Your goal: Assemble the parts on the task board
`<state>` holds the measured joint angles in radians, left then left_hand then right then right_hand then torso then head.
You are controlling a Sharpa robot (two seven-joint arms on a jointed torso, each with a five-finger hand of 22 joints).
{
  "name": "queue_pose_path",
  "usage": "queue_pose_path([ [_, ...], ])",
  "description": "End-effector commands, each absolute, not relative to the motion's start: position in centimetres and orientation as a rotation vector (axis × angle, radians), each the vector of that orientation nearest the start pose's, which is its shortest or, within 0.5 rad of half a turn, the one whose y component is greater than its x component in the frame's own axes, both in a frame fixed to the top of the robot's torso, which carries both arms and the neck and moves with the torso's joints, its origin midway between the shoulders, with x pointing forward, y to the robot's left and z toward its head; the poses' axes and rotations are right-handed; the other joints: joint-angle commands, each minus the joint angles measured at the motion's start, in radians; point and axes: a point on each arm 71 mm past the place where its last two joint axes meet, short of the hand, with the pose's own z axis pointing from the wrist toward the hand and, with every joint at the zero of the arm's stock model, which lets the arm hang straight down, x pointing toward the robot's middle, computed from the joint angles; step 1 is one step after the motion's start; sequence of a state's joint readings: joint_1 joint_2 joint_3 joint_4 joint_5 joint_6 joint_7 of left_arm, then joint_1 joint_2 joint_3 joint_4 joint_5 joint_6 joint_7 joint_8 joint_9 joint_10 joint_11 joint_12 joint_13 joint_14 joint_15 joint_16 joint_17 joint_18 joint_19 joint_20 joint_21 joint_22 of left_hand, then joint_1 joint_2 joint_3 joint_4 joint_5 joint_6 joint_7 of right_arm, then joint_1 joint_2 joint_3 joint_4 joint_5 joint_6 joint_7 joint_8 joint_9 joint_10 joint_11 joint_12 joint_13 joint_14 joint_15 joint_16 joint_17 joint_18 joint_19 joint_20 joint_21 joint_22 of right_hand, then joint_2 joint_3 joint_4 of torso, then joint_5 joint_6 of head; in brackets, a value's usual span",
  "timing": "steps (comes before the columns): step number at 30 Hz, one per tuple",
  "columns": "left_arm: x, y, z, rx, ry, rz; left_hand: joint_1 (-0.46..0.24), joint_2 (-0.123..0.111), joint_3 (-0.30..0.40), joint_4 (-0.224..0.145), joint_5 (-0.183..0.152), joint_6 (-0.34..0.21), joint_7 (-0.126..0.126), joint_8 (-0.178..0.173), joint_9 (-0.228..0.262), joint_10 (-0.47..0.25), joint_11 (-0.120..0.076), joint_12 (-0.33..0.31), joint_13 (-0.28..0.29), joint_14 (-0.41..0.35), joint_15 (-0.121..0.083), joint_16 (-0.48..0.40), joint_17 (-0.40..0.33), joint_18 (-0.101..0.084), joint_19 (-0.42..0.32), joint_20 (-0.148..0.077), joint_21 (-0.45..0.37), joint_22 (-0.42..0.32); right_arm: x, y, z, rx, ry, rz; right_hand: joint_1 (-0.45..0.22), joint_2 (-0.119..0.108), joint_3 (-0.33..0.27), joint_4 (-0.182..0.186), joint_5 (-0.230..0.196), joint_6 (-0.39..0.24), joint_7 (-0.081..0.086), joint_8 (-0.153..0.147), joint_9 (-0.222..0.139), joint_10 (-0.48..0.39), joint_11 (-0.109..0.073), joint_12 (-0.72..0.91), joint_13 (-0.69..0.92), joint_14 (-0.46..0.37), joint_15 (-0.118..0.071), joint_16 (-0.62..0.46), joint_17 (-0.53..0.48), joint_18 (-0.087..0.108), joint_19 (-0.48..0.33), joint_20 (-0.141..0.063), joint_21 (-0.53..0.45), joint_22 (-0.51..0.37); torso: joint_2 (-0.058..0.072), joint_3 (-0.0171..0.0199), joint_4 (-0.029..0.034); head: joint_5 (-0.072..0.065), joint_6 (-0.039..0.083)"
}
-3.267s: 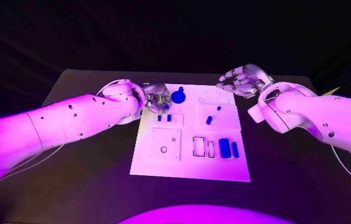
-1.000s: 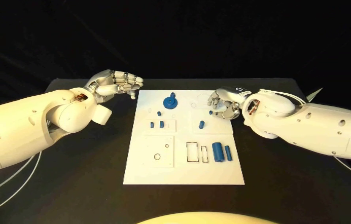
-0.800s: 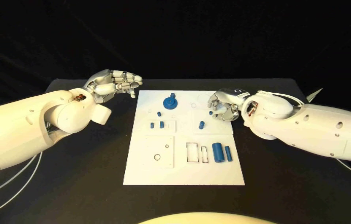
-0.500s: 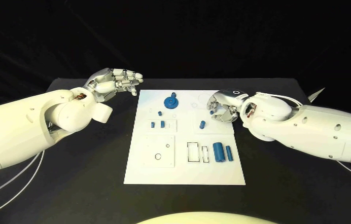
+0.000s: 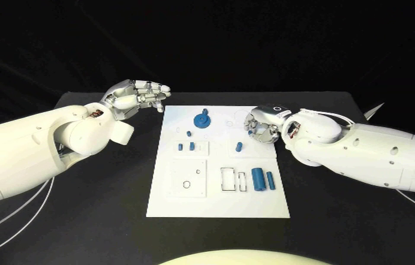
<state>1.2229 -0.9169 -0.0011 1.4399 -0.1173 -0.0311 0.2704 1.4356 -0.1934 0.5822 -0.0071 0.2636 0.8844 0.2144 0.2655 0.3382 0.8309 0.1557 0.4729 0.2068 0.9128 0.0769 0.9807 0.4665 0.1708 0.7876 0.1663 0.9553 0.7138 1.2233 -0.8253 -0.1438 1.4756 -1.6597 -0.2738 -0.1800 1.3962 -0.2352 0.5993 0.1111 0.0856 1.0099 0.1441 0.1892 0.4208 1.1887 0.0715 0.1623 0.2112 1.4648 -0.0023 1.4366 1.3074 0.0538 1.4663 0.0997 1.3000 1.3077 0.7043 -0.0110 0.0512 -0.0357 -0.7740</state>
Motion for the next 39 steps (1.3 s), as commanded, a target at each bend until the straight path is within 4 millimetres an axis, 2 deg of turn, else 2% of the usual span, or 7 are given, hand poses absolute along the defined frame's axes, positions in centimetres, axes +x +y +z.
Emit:
queue_pose_path([
  [1, 50.26, 25.25, -16.11, -0.977, 1.585, -1.618, 0.002, 0.008, 0.000, -0.006, 0.006, -0.008, -0.002, 0.000, -0.001, -0.008, 0.000, -0.007, -0.002, -0.008, 0.002, -0.008, -0.002, 0.013, -0.007, 0.001, -0.007, -0.002, 48.12, -20.37, -22.17, -0.412, 1.726, 0.356, -0.001, 0.010, 0.012, -0.006, -0.010, 0.008, -0.001, 0.007, 0.002, 0.010, 0.000, -0.009, -0.004, 0.057, -0.006, 0.002, 0.025, 0.007, 0.021, -0.008, 0.007, 0.074, 0.000, 0.0001, 0.0006, -0.005, -0.003],
  [6, 50.23, 25.23, -16.11, -0.974, 1.588, -1.615, 0.002, 0.008, 0.000, -0.006, 0.006, -0.008, -0.002, 0.000, -0.001, -0.008, 0.000, -0.007, -0.002, -0.008, 0.002, -0.008, -0.002, 0.013, -0.007, 0.001, -0.007, -0.002, 48.09, -20.33, -22.40, -0.428, 1.726, 0.300, -0.001, 0.011, 0.018, -0.011, -0.007, 0.012, -0.002, 0.008, 0.003, 0.015, -0.001, -0.012, -0.005, 0.057, -0.007, 0.003, 0.025, 0.005, 0.023, -0.008, 0.013, 0.079, 0.000, -0.0009, 0.0003, -0.012, -0.006],
  [21, 50.17, 25.30, -16.14, -0.965, 1.595, -1.593, -0.001, 0.008, -0.005, -0.013, 0.006, -0.023, 0.004, 0.000, -0.003, -0.035, 0.008, -0.016, -0.013, -0.014, 0.008, -0.014, -0.009, 0.013, -0.011, 0.006, -0.012, -0.005, 47.88, -19.98, -23.02, -0.456, 1.762, 0.254, -0.014, 0.007, 0.029, -0.018, -0.001, 0.013, 0.001, 0.006, 0.004, 0.017, 0.001, -0.024, -0.011, 0.056, -0.007, 0.002, 0.023, 0.004, 0.024, -0.009, 0.016, 0.081, 0.000, -0.0006, 0.0010, -0.012, -0.011],
  [25, 50.15, 25.36, -16.15, -0.963, 1.597, -1.586, 0.000, 0.009, -0.006, -0.016, 0.006, -0.026, 0.006, 0.001, -0.003, -0.044, 0.010, -0.018, -0.016, -0.017, 0.009, -0.015, -0.010, 0.013, -0.013, 0.008, -0.013, -0.005, 47.89, -20.09, -23.09, -0.449, 1.769, 0.241, -0.015, 0.025, 0.052, -0.039, 0.016, 0.027, -0.001, 0.012, 0.009, 0.030, -0.001, -0.036, -0.015, 0.056, -0.009, 0.002, 0.022, 0.004, 0.026, -0.011, 0.018, 0.084, 0.000, -0.0008, 0.0000, -0.012, -0.012],
  [27, 50.14, 25.37, -16.15, -0.963, 1.598, -1.584, 0.000, 0.009, -0.006, -0.017, 0.006, -0.027, 0.007, 0.002, -0.003, -0.047, 0.011, -0.018, -0.017, -0.018, 0.010, -0.015, -0.011, 0.013, -0.014, 0.009, -0.014, -0.005, 47.90, -20.14, -23.09, -0.445, 1.768, 0.237, -0.019, 0.043, 0.066, -0.051, 0.022, 0.038, -0.004, 0.018, 0.015, 0.038, -0.003, -0.045, -0.018, 0.057, -0.011, 0.003, 0.023, 0.003, 0.027, -0.012, 0.022, 0.088, 0.000, -0.0007, 0.0001, -0.012, -0.012],
  [33, 50.06, 25.36, -16.17, -0.962, 1.603, -1.582, -0.001, 0.010, -0.007, -0.018, 0.006, -0.030, 0.008, 0.003, -0.003, -0.054, 0.012, -0.019, -0.018, -0.021, 0.012, -0.016, -0.012, 0.012, -0.015, 0.010, -0.015, -0.006, 48.01, -20.29, -22.85, -0.422, 1.733, 0.239, -0.023, 0.078, 0.099, -0.082, 0.039, 0.054, -0.011, 0.034, 0.032, 0.062, -0.009, -0.057, -0.021, 0.062, -0.016, 0.014, 0.041, -0.001, 0.034, -0.016, 0.040, 0.101, 0.000, -0.0004, 0.0000, -0.015, -0.011],
  [39, 49.99, 25.39, -16.19, -0.962, 1.607, -1.582, -0.002, 0.011, -0.009, -0.019, 0.006, -0.033, 0.010, 0.004, -0.003, -0.061, 0.014, -0.019, -0.020, -0.023, 0.013, -0.016, -0.013, 0.012, -0.017, 0.011, -0.016, -0.006, 47.95, -20.17, -22.57, -0.409, 1.695, 0.266, -0.033, 0.083, 0.111, -0.098, 0.036, 0.058, -0.016, 0.041, 0.041, 0.074, -0.013, -0.063, -0.023, 0.064, -0.018, 0.020, 0.048, -0.003, 0.037, -0.018, 0.051, 0.110, 0.000, -0.0002, -0.0001, -0.016, -0.013],
])
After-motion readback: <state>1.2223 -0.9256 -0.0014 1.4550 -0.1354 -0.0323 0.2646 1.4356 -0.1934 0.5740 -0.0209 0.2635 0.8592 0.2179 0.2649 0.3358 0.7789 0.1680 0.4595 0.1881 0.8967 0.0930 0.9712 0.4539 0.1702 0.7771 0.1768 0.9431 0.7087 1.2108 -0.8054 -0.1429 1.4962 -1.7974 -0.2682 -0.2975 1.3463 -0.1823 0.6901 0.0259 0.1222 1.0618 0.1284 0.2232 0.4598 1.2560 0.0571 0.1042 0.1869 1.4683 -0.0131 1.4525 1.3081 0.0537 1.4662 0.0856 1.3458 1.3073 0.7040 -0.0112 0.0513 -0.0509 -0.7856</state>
